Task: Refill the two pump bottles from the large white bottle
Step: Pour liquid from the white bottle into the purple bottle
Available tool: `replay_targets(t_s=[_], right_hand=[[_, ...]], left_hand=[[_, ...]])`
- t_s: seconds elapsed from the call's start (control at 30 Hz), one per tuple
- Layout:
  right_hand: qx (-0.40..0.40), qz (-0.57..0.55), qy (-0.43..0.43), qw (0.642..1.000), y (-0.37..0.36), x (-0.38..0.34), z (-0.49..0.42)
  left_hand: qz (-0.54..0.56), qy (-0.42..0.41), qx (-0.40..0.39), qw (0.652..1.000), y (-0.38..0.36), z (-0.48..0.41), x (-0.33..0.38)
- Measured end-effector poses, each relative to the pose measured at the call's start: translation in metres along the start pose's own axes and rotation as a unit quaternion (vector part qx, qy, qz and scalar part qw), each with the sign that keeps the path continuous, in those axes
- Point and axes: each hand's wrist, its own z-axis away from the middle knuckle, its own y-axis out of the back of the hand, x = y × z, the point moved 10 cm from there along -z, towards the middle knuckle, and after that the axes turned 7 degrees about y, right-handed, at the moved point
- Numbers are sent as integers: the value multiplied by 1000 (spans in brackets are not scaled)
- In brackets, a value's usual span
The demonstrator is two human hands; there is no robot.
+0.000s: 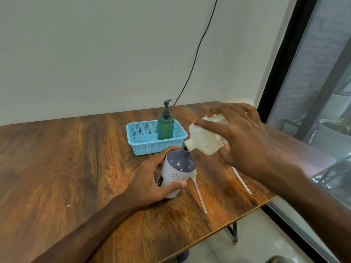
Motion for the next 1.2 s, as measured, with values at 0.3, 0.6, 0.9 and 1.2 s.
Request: replay_targets(t_s=[0.3,0.6,0.9,1.2], right_hand=[[-25,-1,7,1000,-1,-5,-7],[-25,8,15,1000,0,-8,-10],[-21,6,29,999,4,-12,-16],[-56,25,41,997,5,-19,-26]], left_hand=[[9,1,0,1000,1,1,0],[13,-5,4,1000,2,1,3],[16,-7,9,1000,3,-1,1],[7,-4,13,1000,5,-2,-3]])
